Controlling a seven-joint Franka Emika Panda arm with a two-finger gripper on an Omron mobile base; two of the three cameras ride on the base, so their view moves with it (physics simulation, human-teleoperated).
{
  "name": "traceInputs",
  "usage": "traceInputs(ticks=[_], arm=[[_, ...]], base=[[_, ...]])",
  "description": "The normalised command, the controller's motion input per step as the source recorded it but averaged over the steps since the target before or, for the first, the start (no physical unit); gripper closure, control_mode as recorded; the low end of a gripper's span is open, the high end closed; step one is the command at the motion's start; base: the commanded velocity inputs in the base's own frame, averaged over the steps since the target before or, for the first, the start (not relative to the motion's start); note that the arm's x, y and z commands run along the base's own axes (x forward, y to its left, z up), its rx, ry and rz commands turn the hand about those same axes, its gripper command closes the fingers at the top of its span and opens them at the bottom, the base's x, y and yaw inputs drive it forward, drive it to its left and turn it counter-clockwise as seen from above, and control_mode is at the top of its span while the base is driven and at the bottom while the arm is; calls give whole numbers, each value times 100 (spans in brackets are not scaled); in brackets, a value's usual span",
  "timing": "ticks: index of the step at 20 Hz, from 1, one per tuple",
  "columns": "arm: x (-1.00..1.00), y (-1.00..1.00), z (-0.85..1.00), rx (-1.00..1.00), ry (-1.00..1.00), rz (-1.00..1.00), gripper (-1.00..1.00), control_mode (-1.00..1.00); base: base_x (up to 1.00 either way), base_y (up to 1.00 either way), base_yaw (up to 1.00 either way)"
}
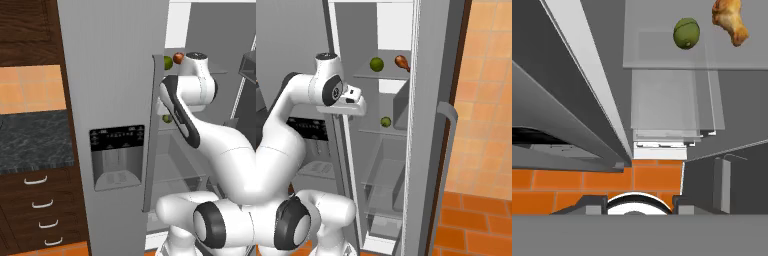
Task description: Place one lime and one chicken drumstick in each tupperware on the nearby counter, to pack two identical lunches.
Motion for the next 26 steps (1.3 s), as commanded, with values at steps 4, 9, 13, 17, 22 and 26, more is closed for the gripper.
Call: traceInputs(ticks=[4,9,13,17,22,26], arm=[[-22,-73,-11,0,-9,0,-100,-100],[-2,-68,-19,0,-8,1,-100,-100],[3,-33,-7,0,-1,9,-100,-100],[28,-10,-45,-1,-18,2,-100,-100],[48,-32,-51,-11,-11,0,-100,-100],[54,-34,-10,-5,0,3,-100,-100]], base=[[0,0,0],[0,0,0],[0,0,0],[0,0,0],[0,0,0],[0,0,0]])
